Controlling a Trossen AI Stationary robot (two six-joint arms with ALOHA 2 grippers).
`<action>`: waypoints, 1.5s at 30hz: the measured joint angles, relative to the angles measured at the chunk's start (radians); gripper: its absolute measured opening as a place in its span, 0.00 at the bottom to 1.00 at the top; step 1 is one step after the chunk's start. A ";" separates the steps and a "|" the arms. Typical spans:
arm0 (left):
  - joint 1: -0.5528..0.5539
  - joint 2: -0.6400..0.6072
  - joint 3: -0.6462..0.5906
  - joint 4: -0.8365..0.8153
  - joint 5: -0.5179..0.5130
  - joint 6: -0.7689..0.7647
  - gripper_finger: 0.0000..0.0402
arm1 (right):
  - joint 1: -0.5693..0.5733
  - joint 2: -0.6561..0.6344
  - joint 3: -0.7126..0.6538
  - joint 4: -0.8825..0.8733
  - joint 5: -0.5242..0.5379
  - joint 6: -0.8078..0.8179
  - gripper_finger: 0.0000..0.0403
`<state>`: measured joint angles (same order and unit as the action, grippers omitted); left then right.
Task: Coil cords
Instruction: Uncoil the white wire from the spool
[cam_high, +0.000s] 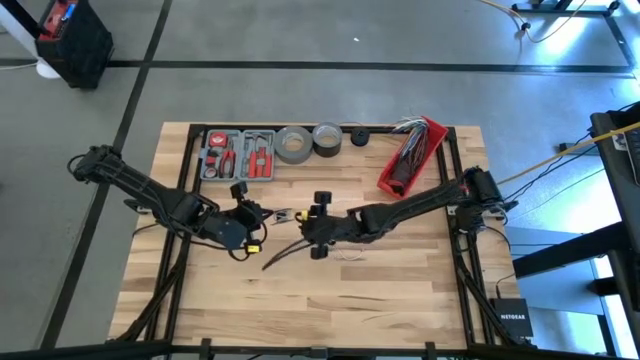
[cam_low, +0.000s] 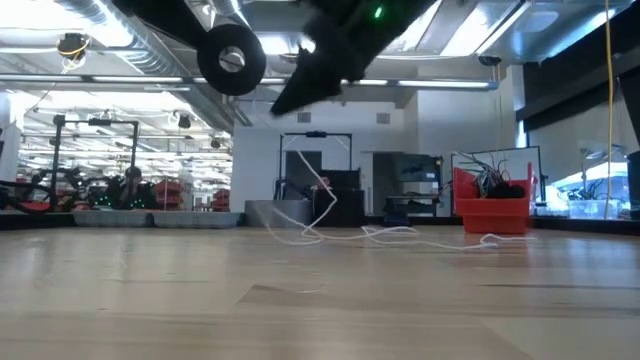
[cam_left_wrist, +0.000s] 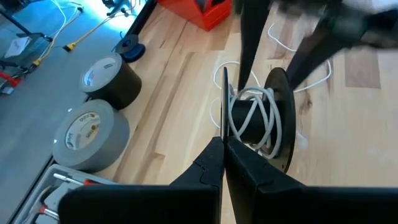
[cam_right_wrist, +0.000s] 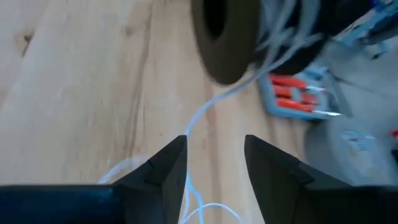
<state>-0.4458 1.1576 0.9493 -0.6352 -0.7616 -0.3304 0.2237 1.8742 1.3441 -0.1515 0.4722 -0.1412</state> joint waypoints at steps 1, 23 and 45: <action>0.000 0.000 0.000 0.000 0.000 0.000 0.01 | -0.007 0.016 -0.001 0.011 -0.021 -0.002 0.41; 0.000 0.000 0.000 -0.011 0.000 -0.008 0.01 | -0.011 -0.004 -0.002 -0.077 0.150 -0.076 0.04; 0.070 0.005 0.000 0.107 -0.133 -0.057 0.01 | 0.057 -0.015 -0.001 -0.035 -0.101 -0.212 0.04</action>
<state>-0.3758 1.1625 0.9489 -0.5285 -0.8944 -0.3877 0.2808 1.8593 1.3434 -0.1869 0.3714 -0.3527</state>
